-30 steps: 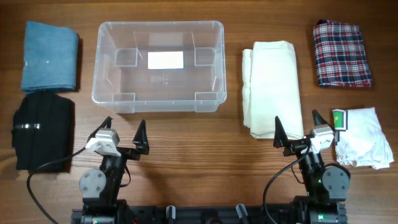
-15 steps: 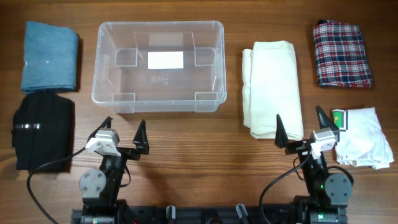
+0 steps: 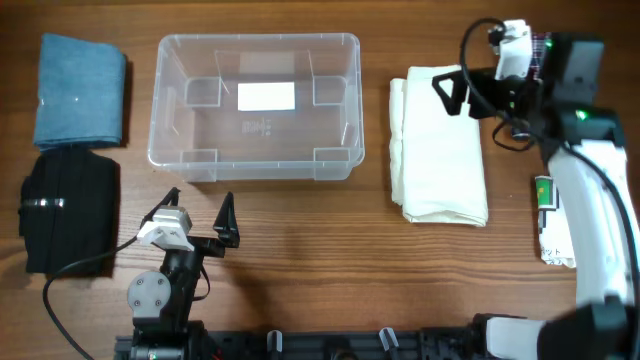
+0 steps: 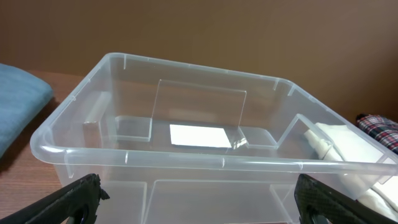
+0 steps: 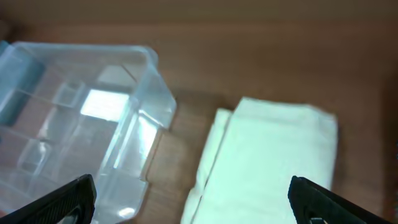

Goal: Pack container
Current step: 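Reach the right gripper to the cream folded cloth and grasp it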

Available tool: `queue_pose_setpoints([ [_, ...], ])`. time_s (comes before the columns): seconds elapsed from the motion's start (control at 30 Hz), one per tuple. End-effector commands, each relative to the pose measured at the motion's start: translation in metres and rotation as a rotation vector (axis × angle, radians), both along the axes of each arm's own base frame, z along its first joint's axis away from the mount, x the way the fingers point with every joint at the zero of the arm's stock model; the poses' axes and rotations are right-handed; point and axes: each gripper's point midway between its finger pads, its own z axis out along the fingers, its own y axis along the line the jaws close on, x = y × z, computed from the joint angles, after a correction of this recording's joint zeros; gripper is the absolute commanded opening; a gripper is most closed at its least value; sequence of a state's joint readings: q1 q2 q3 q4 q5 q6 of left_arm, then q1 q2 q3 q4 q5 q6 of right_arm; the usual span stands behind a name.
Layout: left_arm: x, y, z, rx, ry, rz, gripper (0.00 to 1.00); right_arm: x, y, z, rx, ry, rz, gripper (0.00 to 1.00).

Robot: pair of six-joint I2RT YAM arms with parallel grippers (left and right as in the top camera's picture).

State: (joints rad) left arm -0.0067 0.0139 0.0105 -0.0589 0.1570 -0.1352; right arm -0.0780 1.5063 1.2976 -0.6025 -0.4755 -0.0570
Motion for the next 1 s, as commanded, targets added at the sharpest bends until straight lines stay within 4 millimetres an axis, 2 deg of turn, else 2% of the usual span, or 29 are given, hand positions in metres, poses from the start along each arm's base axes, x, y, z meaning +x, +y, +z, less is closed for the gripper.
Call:
queue_pose_setpoints([
  [0.0, 0.0, 0.001, -0.002, -0.007, 0.002, 0.004, 1.0, 0.012, -0.007, -0.022, 0.07, 0.07, 0.004, 1.0],
  [0.1, 0.0, 0.001, -0.002, -0.007, 0.002, 0.005, 1.0, 0.015, -0.04, -0.061, 0.161, 0.18, -0.05, 1.0],
  [0.17, 0.0, 0.001, -0.002, -0.007, 0.002, 0.005, 1.0, 0.01, -0.056, -0.091, 0.209, 0.254, -0.038, 1.0],
  [0.3, 0.0, 0.001, -0.002, -0.007, 0.002, 0.005, 1.0, -0.002, -0.062, -0.15, 0.216, 0.389, 0.0, 1.0],
  [0.4, 0.0, 0.001, -0.002, -0.007, 0.002, 0.004, 1.0, -0.005, -0.06, -0.173, 0.214, 0.424, 0.034, 1.0],
  [0.5, 0.0, 0.001, -0.002, -0.007, 0.002, 0.005, 1.0, -0.006, -0.067, -0.178, 0.181, 0.419, 0.039, 1.0],
  [0.7, 0.0, 0.001, -0.002, -0.007, 0.003, 0.005, 1.0, -0.012, -0.097, -0.185, 0.147, 0.434, -0.029, 1.0],
  [0.87, 0.0, 0.001, -0.002, -0.007, 0.003, 0.005, 1.0, -0.021, -0.095, -0.193, 0.152, 0.46, -0.032, 1.0],
  [0.97, 0.0, 0.001, -0.002, -0.007, 0.003, 0.004, 1.0, -0.03, -0.085, -0.202, 0.199, 0.467, -0.016, 1.0],
])
